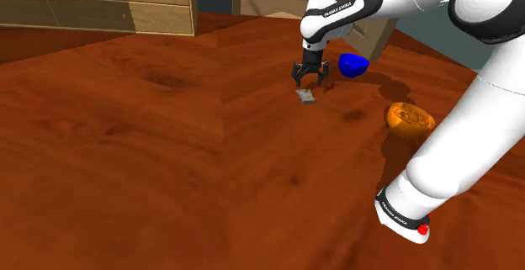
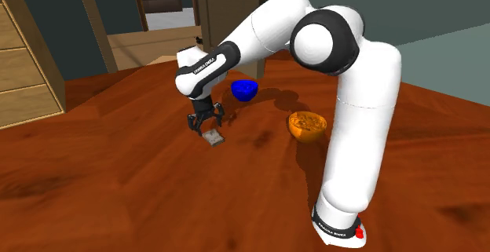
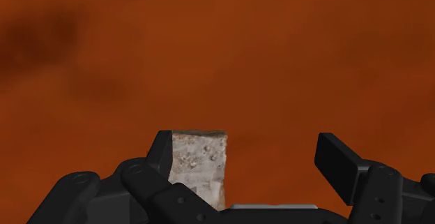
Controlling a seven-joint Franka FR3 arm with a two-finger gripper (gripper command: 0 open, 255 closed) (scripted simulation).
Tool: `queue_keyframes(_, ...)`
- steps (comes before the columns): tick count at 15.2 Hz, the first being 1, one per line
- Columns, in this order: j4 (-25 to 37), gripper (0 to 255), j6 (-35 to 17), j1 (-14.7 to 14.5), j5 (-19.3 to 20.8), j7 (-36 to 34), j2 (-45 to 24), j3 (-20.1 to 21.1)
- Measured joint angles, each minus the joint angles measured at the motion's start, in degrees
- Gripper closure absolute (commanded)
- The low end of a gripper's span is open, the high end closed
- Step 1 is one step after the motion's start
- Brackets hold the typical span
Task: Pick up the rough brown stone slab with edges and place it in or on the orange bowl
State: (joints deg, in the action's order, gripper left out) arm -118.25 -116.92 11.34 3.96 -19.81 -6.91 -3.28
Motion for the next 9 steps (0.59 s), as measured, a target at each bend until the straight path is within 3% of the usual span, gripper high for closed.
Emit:
queue_keyframes(5, 8.7, 0, -0.8, 1.5, 0.8, -2.9, -11.0, -1.9)
queue_keyframes(9, 11.3, 0, -2.1, 2.3, 1.0, -4.0, -15.5, -2.8)
